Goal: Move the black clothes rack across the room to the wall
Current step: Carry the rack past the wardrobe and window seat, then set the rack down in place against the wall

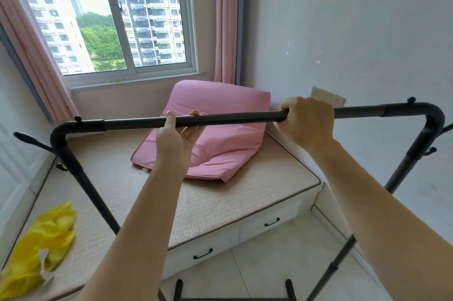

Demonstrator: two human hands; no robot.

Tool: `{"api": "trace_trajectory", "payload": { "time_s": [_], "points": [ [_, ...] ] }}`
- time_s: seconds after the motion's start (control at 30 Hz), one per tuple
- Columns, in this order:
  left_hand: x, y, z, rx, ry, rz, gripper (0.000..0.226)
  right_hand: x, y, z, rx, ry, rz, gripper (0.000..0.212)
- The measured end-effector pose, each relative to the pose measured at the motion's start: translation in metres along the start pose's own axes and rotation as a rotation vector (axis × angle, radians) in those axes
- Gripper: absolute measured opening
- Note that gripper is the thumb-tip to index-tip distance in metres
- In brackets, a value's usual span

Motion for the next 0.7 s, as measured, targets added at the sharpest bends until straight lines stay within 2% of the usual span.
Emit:
{"api": "trace_trajectory", "payload": {
  "time_s": [0.17, 0.4, 0.6, 0.7],
  "points": [
    [0.031, 0.002, 0.033, -0.052, 0.015, 0.022, 0.022, 0.0, -0.009, -0.043, 0.041, 0.007, -0.038, 0.022],
    [0.069, 0.004, 0.086, -0.123, 0.042, 0.096, 0.023, -0.003, -0.021, -0.105, 0.08, 0.061, -0.083, 0.03],
    [0.1, 0.012, 0.128, -0.183, 0.056, 0.116, 0.022, -0.005, -0.029, -0.155, 0.131, 0.135, -0.099, 0.02],
    [0.115, 0.016, 0.146, -0.208, 0.057, 0.137, 0.022, -0.009, -0.031, -0.177, 0.151, 0.154, -0.09, 0.023]
  ]
}}
Point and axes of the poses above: each hand's wrist, its own y-axis away from the middle knuckle, its own x-axis out of the palm, z = x × y, the point moved 2 cm from there along -y, towards the middle knuckle, and after that the axes turned 13 degrees about x, right-handed, at the moved point
